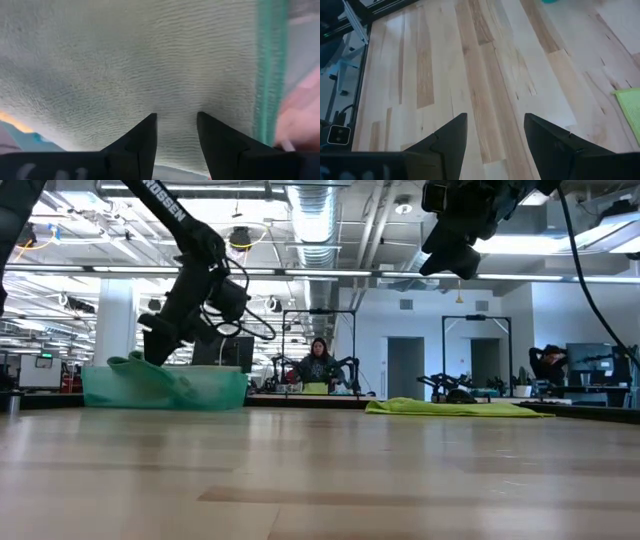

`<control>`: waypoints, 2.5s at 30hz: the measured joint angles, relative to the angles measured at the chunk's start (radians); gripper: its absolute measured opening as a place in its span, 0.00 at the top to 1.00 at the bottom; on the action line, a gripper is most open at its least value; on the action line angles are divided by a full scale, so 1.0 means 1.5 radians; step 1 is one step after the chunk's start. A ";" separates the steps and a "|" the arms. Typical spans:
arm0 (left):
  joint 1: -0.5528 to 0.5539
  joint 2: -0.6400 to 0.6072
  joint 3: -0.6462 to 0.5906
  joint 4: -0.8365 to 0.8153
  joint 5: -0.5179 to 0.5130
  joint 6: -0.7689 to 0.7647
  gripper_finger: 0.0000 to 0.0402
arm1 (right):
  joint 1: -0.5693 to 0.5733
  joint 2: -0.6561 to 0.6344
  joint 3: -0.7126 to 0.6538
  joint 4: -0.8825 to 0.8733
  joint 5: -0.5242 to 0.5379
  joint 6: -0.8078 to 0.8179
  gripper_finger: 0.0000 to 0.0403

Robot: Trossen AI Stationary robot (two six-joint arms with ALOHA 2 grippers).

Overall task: Fold microfiber towels
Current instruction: Stack the folded green microfiber on top of the yellow microfiber towel, then fold the light green microfiber microfiber towel

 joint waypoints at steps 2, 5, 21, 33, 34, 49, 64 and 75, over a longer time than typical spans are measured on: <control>0.005 0.000 -0.013 0.015 -0.005 -0.006 0.67 | 0.000 0.000 0.000 0.000 0.000 0.000 0.45; 0.019 0.000 -0.032 0.037 -0.017 -0.011 0.67 | 0.000 0.000 0.000 0.000 0.028 0.000 0.45; 0.023 -0.056 0.099 0.018 0.025 -0.086 0.67 | 0.000 -0.008 0.000 -0.001 0.070 0.000 0.45; -0.180 -0.121 0.138 0.203 0.211 -0.201 0.67 | -0.074 -0.047 0.000 -0.076 0.137 0.036 0.45; -0.194 -0.121 0.138 0.221 0.210 -0.202 0.67 | -0.091 -0.036 0.000 -0.080 0.137 0.050 0.45; -0.279 -0.149 0.183 0.266 0.205 -0.283 0.67 | -0.258 0.241 0.000 0.025 0.138 0.108 0.45; -0.281 -0.175 0.190 0.264 0.201 -0.311 0.67 | -0.315 0.394 0.000 0.129 0.149 0.117 0.45; -0.282 -0.175 0.190 0.242 0.201 -0.310 0.67 | -0.259 0.422 0.004 0.107 0.072 0.109 0.45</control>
